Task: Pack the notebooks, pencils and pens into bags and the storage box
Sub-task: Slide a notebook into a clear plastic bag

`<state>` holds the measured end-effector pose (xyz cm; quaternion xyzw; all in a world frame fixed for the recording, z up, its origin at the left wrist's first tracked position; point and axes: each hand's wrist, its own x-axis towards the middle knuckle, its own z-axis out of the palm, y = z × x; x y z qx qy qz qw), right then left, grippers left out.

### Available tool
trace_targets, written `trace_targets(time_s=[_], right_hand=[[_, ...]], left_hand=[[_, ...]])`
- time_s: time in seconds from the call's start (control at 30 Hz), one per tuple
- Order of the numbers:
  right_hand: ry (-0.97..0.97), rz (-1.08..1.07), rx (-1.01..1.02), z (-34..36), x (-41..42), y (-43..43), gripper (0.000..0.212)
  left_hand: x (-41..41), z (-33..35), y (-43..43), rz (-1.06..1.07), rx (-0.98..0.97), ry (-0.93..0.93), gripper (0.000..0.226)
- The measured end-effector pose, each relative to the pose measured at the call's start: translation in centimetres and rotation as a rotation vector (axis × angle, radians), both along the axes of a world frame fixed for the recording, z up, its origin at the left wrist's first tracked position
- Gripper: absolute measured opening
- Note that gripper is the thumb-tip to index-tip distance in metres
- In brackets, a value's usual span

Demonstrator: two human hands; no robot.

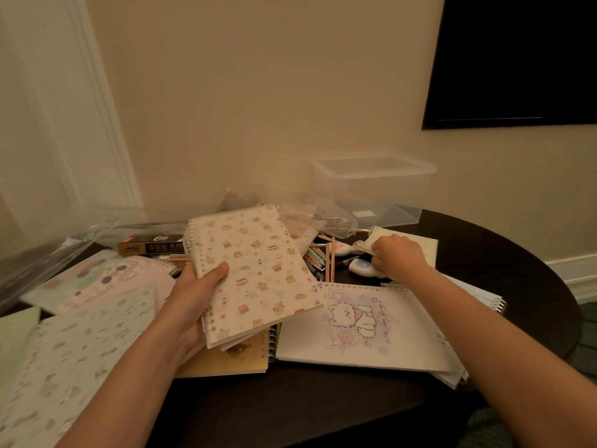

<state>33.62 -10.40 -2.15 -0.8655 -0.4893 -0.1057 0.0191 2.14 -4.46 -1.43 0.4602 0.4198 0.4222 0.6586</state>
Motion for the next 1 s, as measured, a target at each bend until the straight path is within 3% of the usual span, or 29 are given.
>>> trace_targets(time_s=[0.23,0.37,0.53,0.77,1.0], right_hand=[[-0.141,0.033,0.464,-0.5,0.8,-2.9,0.031],[-0.115,0.222,0.831,0.4,0.2,-4.2,0.039],[-0.132,0.406,1.085,0.8,-3.6,-6.1,0.044],[-0.259,0.704,1.22,1.5,-10.4,-6.2,0.033],[-0.297,0.951,0.989,-0.3,-16.1,-3.9,0.031]], left_hand=[[-0.1,-0.1,0.2,-0.029,-0.002,0.009,0.043],[-0.1,-0.3,0.2,-0.037,-0.004,0.03,0.043],[-0.4,-0.1,-0.1,-0.037,0.001,0.037,0.045],[-1.4,0.6,-0.5,-0.033,0.004,0.054,0.046],[-2.2,1.2,-0.8,-0.045,-0.029,-0.039,0.031]])
